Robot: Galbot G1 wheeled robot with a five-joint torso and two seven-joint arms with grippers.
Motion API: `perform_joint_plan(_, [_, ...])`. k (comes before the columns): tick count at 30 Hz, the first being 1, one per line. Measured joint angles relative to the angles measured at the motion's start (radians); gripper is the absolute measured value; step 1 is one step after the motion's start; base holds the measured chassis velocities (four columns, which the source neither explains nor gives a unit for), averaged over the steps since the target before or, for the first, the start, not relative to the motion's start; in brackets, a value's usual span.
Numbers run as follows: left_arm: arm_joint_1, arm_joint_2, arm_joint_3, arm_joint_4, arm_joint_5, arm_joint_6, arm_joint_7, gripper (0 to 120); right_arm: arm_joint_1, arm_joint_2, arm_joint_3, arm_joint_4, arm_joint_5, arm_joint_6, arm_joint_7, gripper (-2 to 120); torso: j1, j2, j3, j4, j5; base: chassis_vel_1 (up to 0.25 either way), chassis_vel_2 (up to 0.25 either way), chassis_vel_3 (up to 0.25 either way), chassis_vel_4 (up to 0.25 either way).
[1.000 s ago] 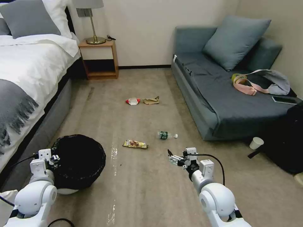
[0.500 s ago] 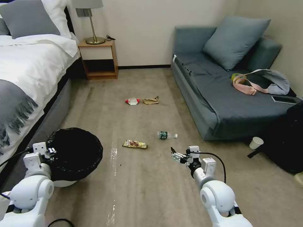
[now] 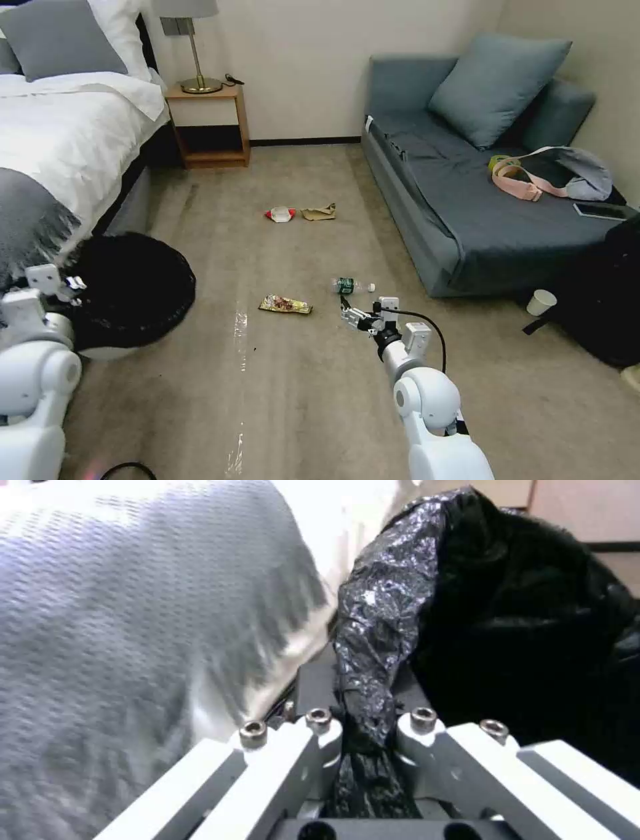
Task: Pick up the trash bin, then pick up the garbage on the floor and place it into the trash bin.
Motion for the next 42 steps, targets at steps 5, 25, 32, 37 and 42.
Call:
perform_joint_plan(5, [0.005,0.004,-0.03,0.014,-0.008,-0.016,0.006,4,0.005,-0.009,-0.009,-0.022,-0.01,0.001,0.0,100,0.0,0.0,0.0,0.0,0.0,0.0,0.0,0.0,0.0])
perform_joint_plan(25, [0.035,-0.082,0.027,-0.008,0.067,-0.064,0.014,4,0.048,-0.113,-0.01,-0.03,0.015,-0.002,-0.004,100,0.0,0.0,0.0,-0.0001,0.0003,0.0,0.0,0.0,0.0])
perform_joint_plan(32, [0.048,-0.1,0.043,-0.003,0.084,-0.082,0.014,4,0.049,-0.114,-0.02,-0.03,0.016,-0.003,-0.007,100,0.0,0.0,0.0,0.0,0.0003,0.0,0.0,0.0,0.0])
perform_joint_plan(37, [0.061,-0.11,0.051,0.007,0.093,-0.108,0.014,4,0.043,-0.107,-0.03,-0.031,0.009,-0.004,-0.008,100,0.0,0.0,0.0,0.0,0.0002,-0.051,0.049,0.06,-0.055])
perform_joint_plan(42, [0.067,-0.111,0.049,0.018,0.093,-0.119,0.012,4,0.036,-0.104,-0.035,-0.03,0.003,-0.005,-0.011,100,0.0,0.0,0.0,-0.0001,0.0001,-0.063,0.049,0.056,-0.06])
